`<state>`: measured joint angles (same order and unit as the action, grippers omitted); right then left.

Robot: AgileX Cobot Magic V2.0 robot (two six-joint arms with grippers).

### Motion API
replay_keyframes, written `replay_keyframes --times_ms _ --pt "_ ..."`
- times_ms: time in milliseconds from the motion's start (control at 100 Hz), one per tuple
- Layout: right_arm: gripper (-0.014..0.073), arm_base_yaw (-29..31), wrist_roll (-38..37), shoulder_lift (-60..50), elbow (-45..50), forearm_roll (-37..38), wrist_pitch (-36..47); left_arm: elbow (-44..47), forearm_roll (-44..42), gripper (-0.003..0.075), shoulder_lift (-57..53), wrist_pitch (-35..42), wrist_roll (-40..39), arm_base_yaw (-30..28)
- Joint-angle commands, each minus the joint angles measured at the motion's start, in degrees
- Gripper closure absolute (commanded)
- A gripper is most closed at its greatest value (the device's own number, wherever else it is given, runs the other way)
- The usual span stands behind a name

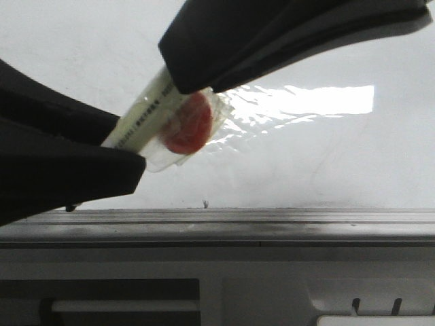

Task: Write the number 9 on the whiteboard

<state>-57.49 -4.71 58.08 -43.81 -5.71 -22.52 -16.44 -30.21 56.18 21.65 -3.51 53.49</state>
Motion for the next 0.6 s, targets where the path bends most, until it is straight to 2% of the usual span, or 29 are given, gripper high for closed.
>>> replay_keyframes --times_ms 0,150,340,590 --pt "0.0654 0.4 0.6 -0.2 -1.7 1.6 2.3 -1.6 1.7 0.065 -0.8 6.6 -1.0 0.4" --pt "0.0654 0.4 0.6 -0.2 -1.7 1.6 3.1 -1.6 1.7 0.0562 -0.8 7.3 -1.0 0.4" --pt "0.0654 0.4 0.6 -0.2 -1.7 1.6 3.7 -1.6 2.0 0.054 -3.3 6.6 -1.0 0.4" --pt "0.0654 0.4 0.6 -0.2 -1.7 2.4 5.0 -1.6 7.6 0.054 -13.7 -4.9 -1.0 0.4"
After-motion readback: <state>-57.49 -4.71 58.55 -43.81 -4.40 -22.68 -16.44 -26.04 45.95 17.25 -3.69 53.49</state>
